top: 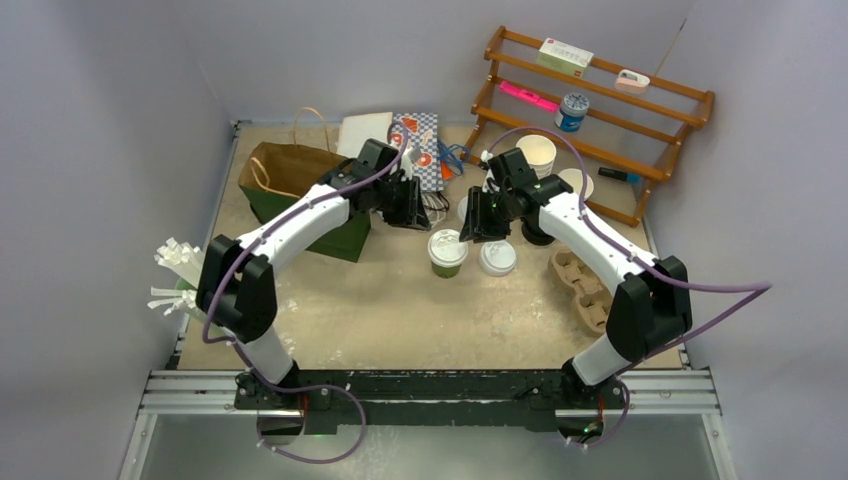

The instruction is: Pack the takeout coffee

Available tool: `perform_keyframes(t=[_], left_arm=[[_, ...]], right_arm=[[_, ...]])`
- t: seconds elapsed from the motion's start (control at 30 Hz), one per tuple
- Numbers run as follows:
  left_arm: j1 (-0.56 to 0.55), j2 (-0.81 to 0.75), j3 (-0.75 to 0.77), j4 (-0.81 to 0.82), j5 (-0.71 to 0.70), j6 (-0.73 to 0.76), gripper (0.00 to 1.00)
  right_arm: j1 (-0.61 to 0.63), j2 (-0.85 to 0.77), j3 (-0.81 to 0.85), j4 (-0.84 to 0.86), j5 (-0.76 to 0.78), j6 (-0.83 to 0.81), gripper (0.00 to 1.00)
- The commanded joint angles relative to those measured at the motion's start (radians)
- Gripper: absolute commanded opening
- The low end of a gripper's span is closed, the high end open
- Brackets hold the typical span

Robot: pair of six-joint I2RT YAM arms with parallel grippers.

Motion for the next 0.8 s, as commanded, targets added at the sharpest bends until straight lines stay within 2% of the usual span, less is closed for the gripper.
perform_keyframes(t=[0.0,0.43,0.77], left_arm=[[-0.012,-0.072,-0.054,0.046,0.017,-0.070,0.19],[-0.048,-0.054,-0.084,0.081,0.055,-0.105,0.17],[-0.050,-0.048,-0.097,0.064,0.040,-0.093,0.20]], right_arm=[[0.003,0.000,0.047,0.004,-0.004,0.008,0.40],[0.003,0.043,0.073,0.003,-0.009,-0.018,0.37],[0.003,0.067,0.076,0.018,-0.010,-0.022,0.37]])
